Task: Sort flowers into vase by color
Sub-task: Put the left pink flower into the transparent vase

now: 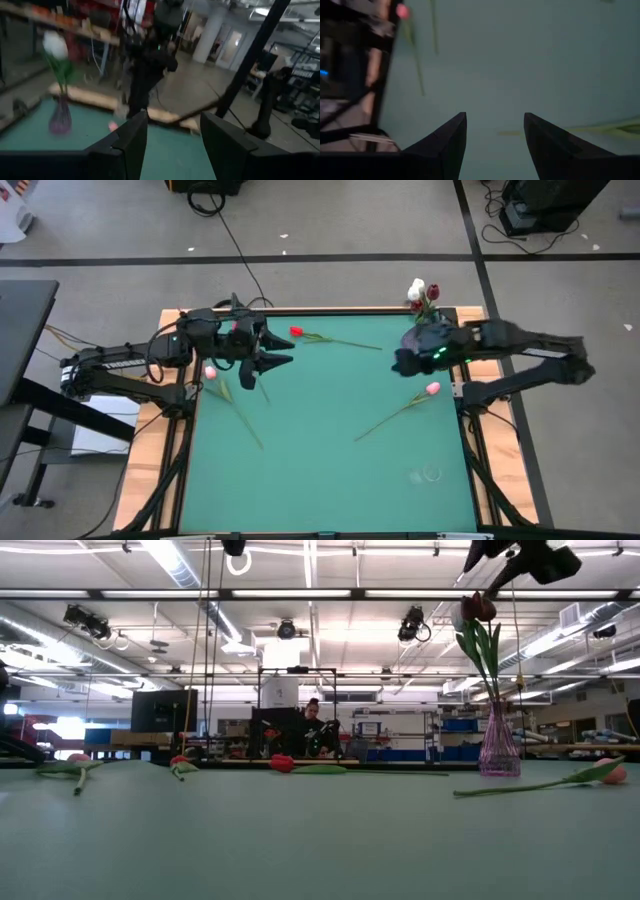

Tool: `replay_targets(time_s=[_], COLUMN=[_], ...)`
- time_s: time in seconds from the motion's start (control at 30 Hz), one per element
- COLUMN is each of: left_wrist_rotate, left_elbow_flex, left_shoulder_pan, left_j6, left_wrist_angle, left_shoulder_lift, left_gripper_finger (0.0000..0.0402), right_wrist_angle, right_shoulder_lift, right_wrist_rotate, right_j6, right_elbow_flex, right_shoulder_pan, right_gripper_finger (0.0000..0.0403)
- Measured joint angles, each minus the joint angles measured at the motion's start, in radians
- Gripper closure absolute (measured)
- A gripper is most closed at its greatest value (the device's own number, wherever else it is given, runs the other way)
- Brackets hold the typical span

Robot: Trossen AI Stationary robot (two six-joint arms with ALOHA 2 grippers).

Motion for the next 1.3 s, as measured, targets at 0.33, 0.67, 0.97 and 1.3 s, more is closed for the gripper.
replay_targets(time_s=[0.33, 0.67, 0.97, 1.3], left_wrist_rotate=[-0.234, -0.373, -0.460, -0.403], left_elbow_flex=[-0.002, -0.280, -0.459, -0.483], left_shoulder_pan=[-0.004, -0.117, -0.170, -0.170], left_j6=[-0.360, -1.009, -1.452, -1.628], left_wrist_angle=[-0.628, -0.789, -0.800, -0.891], left_shoulder_lift=[0.021, 0.005, 0.007, 0.010], left_gripper_finger=[0.0212, 0.0212, 0.0212, 0.0227], right_wrist_angle=[0.002, -0.017, -0.089, -0.229], right_shoulder_lift=[0.191, 0.172, 0.103, 0.039], right_wrist_rotate=[-0.035, -0.166, -0.165, -0.161], right_j6=[0.033, -0.084, -0.254, -0.424], right_elbow_flex=[0.000, 0.000, 0.000, 0.000], right_shoulder_pan=[0.073, 0.071, 0.070, 0.038], right_gripper_finger=[0.0198, 0.0198, 0.0198, 0.0198])
